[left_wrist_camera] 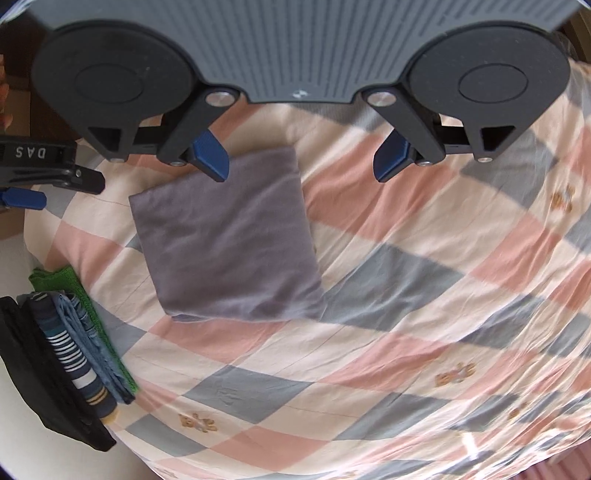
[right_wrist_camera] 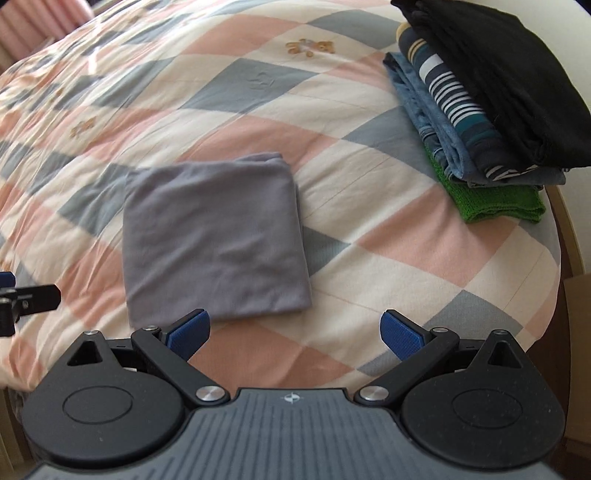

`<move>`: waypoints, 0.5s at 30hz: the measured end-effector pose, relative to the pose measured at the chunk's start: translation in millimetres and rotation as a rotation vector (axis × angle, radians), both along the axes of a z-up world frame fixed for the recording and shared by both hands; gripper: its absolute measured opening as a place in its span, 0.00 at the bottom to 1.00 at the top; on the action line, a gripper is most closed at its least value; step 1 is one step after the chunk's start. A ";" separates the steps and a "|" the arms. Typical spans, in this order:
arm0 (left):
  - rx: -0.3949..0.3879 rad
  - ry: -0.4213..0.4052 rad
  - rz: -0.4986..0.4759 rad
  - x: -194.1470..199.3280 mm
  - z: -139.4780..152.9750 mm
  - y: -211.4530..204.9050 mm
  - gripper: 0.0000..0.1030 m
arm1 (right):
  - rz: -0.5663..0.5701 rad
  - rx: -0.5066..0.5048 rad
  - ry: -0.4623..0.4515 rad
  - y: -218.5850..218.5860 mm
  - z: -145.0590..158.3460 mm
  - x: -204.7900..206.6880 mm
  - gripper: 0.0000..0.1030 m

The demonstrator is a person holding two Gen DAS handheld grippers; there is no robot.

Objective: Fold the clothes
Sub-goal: 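Open both grippers and withdraw above the square folded trousers, then grasp the folded trousers edge with the right gripper while the left gripper grasps too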

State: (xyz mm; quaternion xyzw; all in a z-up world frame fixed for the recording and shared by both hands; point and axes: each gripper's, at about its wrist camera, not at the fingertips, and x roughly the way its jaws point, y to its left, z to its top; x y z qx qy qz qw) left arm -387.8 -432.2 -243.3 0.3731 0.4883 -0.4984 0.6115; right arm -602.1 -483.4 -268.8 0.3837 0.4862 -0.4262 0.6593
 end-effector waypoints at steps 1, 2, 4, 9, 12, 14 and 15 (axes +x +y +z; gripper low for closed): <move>0.001 0.004 -0.015 1.8 -1.4 -5.4 0.80 | -0.010 0.000 -0.003 -2.9 -0.9 3.2 0.98; 0.003 0.009 -0.030 4.0 -3.1 -10.0 0.80 | -0.019 -0.003 -0.007 -5.4 -1.9 5.9 0.98; 0.006 0.014 -0.057 7.9 -7.0 -17.9 0.80 | -0.033 -0.014 -0.016 -9.5 -4.4 10.2 0.98; 0.021 0.043 -0.077 22.5 -20.8 -28.7 0.81 | -0.077 -0.023 -0.068 -15.0 -12.8 5.4 0.98; 0.015 0.105 -0.047 34.9 -33.3 -30.0 0.82 | -0.089 -0.032 -0.150 -17.7 -21.7 -6.1 0.98; 0.013 0.150 -0.019 42.4 -43.7 -31.0 0.83 | -0.096 -0.031 -0.212 -21.5 -31.1 -13.3 0.98; 0.013 0.173 -0.003 45.8 -49.7 -31.4 0.83 | -0.099 -0.030 -0.245 -23.6 -36.0 -16.8 0.98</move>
